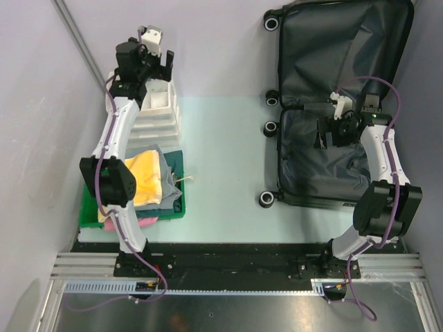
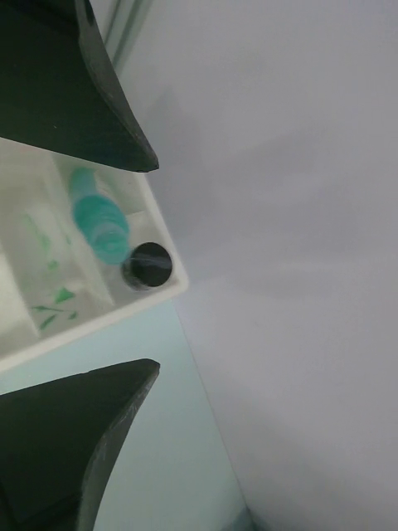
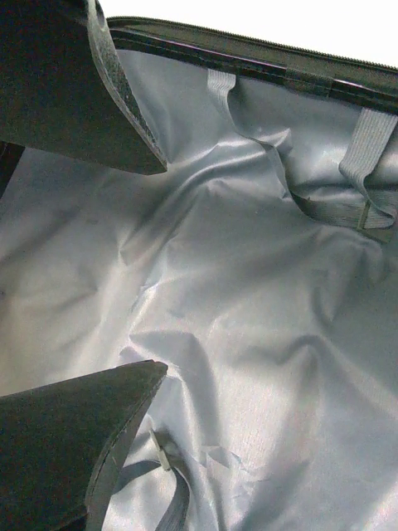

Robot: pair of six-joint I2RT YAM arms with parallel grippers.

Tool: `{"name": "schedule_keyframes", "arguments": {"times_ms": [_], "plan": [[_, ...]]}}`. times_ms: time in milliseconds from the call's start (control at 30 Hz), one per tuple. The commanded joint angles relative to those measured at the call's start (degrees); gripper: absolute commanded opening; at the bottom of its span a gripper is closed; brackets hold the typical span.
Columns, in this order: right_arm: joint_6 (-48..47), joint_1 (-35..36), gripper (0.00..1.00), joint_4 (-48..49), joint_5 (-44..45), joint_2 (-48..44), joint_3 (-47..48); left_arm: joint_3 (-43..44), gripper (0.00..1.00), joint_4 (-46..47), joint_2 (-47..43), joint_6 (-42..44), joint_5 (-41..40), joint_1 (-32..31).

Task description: Open, take out, and arrange the luggage

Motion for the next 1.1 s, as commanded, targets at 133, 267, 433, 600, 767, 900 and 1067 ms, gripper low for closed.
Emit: {"name": "schedule_keyframes", "arguments": {"times_ms": [133, 267, 433, 600, 767, 900, 1067], "plan": [[0.56, -0.11, 1.00, -0.10, 0.01, 0.39, 2.90, 10.92, 0.93, 3.85, 6.85, -0.11, -5.12, 0.80], [0.56, -0.19, 1.00, -0.10, 0.09, 0.56, 2.90, 12.50, 0.85, 4.99, 7.64, -0.55, -5.65, 1.86], [0.56, -0.19, 1.00, 0.08, -0.35, 0.91, 2.81, 14.61, 0.80, 6.31, 8.61, -0.64, -5.74, 2.92], [0.56, -0.19, 1.00, 0.25, -0.52, 1.35, 2.99, 17.78, 0.79, 7.10, 10.45, -0.28, -5.92, 4.84], [0.56, -0.28, 1.00, 0.25, -0.61, 1.53, 3.08, 18.48, 0.79, 7.98, 10.81, -0.72, -3.55, 5.90], [0.38, -0.28, 1.00, -0.10, -0.43, 1.62, 3.16, 13.05, 0.93, 8.50, 4.86, -3.63, 13.48, 7.75], [0.38, -0.46, 1.00, -0.19, -0.70, 1.44, 2.64, 3.56, 0.96, 10.26, -1.66, -0.64, 25.35, 7.66]]}}
